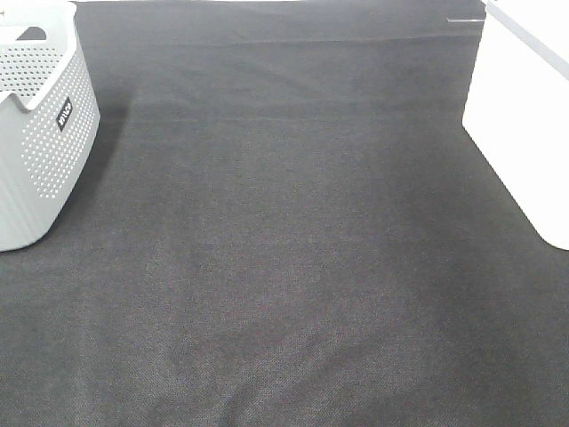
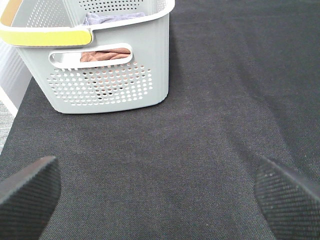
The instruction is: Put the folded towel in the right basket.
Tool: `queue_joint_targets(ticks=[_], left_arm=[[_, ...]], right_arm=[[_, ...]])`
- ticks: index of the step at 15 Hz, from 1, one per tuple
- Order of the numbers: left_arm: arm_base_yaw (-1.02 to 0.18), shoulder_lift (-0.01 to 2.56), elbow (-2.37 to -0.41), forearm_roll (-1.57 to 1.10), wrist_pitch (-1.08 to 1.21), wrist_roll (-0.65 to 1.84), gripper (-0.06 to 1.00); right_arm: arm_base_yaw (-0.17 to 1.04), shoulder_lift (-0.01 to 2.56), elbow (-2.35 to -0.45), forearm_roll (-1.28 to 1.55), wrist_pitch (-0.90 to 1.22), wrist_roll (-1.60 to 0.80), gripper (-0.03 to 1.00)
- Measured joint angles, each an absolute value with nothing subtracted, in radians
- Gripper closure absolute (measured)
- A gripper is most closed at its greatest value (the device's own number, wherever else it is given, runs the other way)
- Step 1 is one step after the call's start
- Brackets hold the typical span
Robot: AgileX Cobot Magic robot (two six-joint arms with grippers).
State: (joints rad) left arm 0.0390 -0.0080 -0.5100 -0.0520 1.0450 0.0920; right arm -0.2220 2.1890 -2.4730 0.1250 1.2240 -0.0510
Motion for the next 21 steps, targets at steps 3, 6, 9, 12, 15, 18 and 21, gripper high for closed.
queue_joint_targets(ticks=[3,6,9,12,15,18,21], left_arm=[[0.039,-0.008,-0.51,-0.052,1.045,0.094,-0.04],[0.039,-0.008,-0.51,-0.052,1.045,0.094,-0.04],[0.039,-0.008,-0.51,-0.052,1.045,0.094,-0.04],[0.039,-0.008,-0.51,-0.052,1.045,0.094,-0.04],[0.039,-0.008,-0.51,-0.052,1.045,0.094,-0.04],[0.039,-0.008,-0.51,-0.052,1.045,0.094,-0.04],[0.039,-0.008,-0.51,-0.052,1.045,0.094,-0.04]], right_arm=[[-0.24,2.228,-2.398,0.109,1.228,-0.051,0.77],[-0.24,2.236,-2.397,0.085,1.229,-0.051,0.21],[-0.24,2.229,-2.397,0.086,1.229,-0.038,0.02],[-0.233,2.153,-2.371,0.187,1.223,-0.047,0.0],[-0.23,1.935,-2.153,0.296,1.22,-0.131,0.0],[-0.23,1.661,-1.817,0.275,1.221,-0.136,0.0],[-0.23,1.348,-1.483,0.266,1.221,-0.235,0.0]])
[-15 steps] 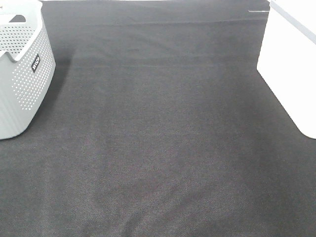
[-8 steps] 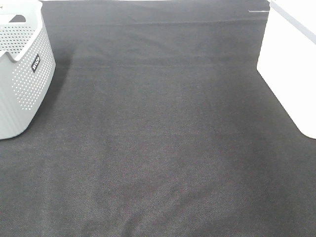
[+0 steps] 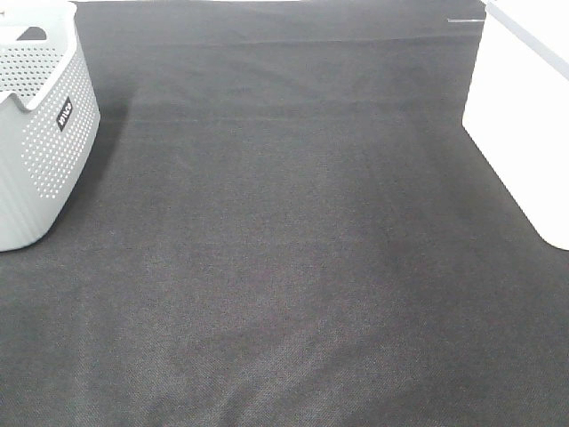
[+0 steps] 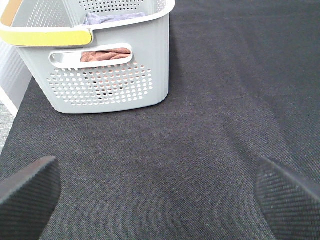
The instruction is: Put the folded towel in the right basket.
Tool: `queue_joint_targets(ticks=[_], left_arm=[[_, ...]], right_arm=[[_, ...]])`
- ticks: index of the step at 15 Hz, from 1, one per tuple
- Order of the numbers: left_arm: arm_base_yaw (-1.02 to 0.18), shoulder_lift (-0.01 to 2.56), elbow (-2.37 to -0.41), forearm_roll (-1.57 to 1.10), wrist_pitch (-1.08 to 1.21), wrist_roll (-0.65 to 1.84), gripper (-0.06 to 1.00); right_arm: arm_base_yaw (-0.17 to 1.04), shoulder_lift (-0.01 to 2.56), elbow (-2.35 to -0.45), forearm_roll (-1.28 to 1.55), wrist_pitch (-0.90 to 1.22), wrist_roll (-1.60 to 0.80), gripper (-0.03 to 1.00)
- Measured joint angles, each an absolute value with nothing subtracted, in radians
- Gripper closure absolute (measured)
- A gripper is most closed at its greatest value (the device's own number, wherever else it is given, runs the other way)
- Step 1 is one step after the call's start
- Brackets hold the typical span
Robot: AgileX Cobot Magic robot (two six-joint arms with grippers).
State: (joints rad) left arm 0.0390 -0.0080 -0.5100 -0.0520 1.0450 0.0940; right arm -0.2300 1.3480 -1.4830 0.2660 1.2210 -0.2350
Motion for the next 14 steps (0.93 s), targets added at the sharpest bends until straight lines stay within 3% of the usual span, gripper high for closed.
queue_joint_targets(ticks=[3,10,14], left_arm=[[0.039,-0.008,-0.51,-0.052,1.045,0.094,-0.04],[0.039,-0.008,-0.51,-0.052,1.045,0.094,-0.04],[0.039,-0.008,-0.51,-0.052,1.045,0.096,-0.04]], right_arm=[[-0.23,1.014,-1.186,0.268,1.223,-0.282,0.0],[-0.23,0.637,-1.094,0.308,1.222,-0.306,0.0],[-0.186,0.395,-0.887,0.338,1.223,-0.314,0.0]])
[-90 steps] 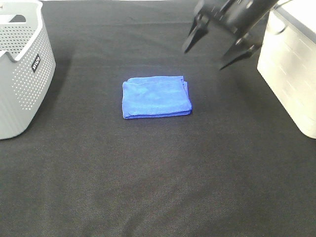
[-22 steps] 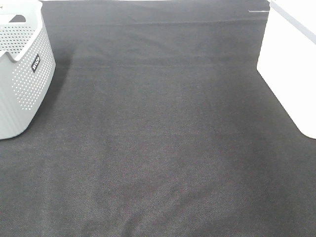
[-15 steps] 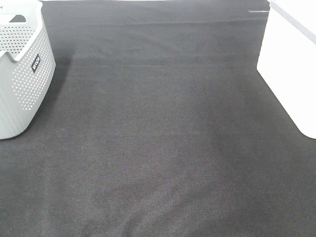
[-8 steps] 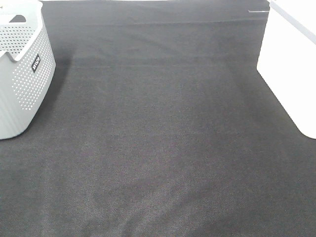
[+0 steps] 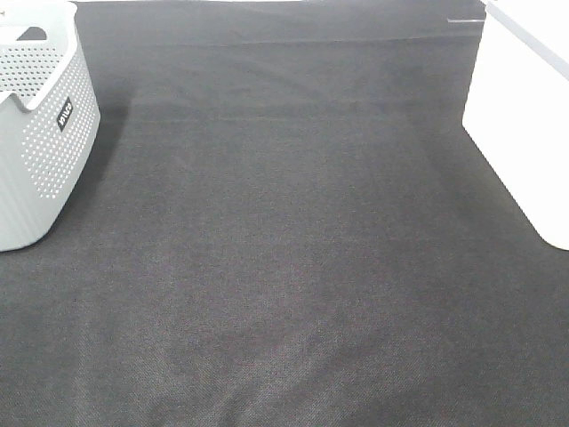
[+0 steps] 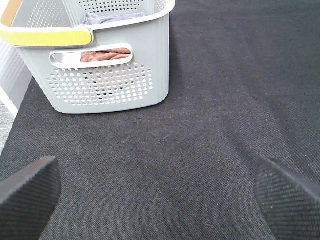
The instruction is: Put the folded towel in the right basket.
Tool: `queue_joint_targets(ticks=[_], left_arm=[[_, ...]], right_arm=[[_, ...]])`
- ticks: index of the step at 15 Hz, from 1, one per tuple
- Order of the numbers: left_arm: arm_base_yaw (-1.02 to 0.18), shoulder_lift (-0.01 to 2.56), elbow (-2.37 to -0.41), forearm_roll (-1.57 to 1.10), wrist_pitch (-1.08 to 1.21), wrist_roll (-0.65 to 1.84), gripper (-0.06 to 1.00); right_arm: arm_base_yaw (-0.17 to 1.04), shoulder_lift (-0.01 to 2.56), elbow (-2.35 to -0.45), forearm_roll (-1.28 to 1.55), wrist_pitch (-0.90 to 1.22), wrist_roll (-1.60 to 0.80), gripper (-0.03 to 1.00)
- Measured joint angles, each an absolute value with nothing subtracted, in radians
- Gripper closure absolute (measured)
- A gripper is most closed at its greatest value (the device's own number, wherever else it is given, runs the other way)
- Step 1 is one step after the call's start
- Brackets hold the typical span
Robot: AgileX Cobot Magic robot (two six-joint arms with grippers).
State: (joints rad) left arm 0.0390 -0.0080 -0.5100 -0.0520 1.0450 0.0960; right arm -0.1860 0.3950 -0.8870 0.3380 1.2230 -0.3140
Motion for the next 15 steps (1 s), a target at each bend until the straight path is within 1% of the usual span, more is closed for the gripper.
queue_joint_targets(ticks=[1,2,6,7,9,12,15], left_arm=[[0.039,-0.008,-0.51,-0.052,1.045,0.096,-0.04],[0.039,-0.008,-0.51,-0.052,1.045,0.096,-0.04],[0.039,-0.008,-0.51,-0.052,1.045,0.096,-0.04],[0.039,-0.008,-0.51,-0.052,1.045,0.096,-0.04],[0.039,-0.008,-0.51,-0.052,1.045,0.096,-0.04],[0.039,-0.008,-0.51,-0.052,1.045,0.096,-0.04],[0.039,-0.008,-0.51,-0.052,1.045,0.096,-0.04]], right_arm=[[-0.131,0.314,-0.799,0.336,1.224,-0.315,0.0],[-0.104,0.249,-0.752,0.331,1.224,-0.308,0.0],[-0.091,0.014,-0.565,0.188,1.22,-0.25,0.0],[-0.091,0.014,-0.565,0.188,1.22,-0.25,0.0],[-0.09,-0.004,-0.5,0.079,1.221,-0.176,0.0],[-0.079,-0.004,-0.462,0.042,1.129,-0.084,0.0],[-0.008,-0.004,-0.456,0.038,1.111,-0.068,0.0]])
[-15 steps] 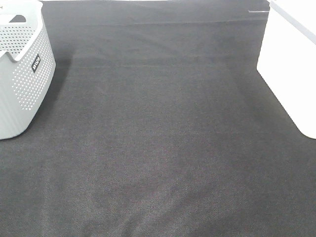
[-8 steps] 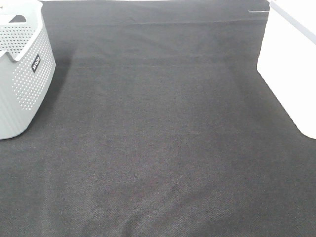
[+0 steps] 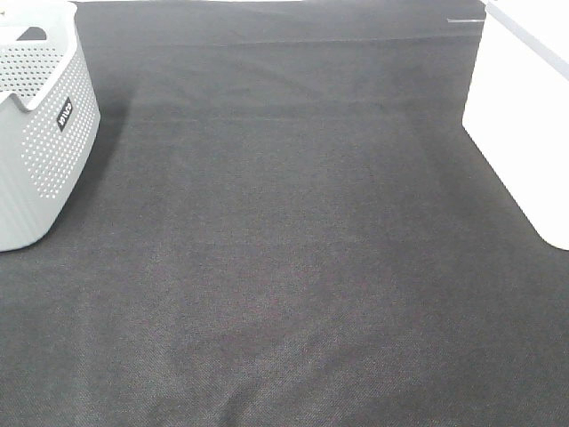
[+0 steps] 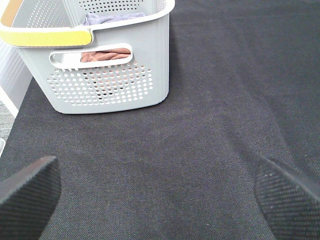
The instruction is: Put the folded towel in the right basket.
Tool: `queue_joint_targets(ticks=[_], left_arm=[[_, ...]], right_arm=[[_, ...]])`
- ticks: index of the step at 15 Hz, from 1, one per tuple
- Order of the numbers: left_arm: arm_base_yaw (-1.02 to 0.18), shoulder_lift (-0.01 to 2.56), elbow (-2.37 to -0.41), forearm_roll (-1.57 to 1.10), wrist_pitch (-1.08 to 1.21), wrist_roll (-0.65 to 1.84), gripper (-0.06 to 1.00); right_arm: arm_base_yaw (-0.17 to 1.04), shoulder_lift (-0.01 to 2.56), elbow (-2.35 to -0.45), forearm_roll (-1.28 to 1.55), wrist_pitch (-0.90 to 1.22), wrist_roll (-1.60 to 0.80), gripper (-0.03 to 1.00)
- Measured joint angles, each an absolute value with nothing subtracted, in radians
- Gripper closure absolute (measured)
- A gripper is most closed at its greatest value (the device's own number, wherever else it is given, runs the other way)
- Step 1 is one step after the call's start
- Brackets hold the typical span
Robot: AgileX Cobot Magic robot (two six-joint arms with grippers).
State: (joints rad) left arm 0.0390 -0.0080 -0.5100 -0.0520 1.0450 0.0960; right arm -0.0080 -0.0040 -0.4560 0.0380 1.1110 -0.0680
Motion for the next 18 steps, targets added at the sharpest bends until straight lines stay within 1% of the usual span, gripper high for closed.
queue_joint_targets(ticks=[2,18], left_arm=[[0.039,-0.008,-0.51,-0.052,1.045,0.096,-0.04],[0.039,-0.008,-0.51,-0.052,1.045,0.096,-0.04]], right_arm=[[0.011,-0.004,-0.456,0.038,1.109,-0.068,0.0],[0.012,-0.004,-0.455,0.039,1.105,-0.052,0.01]])
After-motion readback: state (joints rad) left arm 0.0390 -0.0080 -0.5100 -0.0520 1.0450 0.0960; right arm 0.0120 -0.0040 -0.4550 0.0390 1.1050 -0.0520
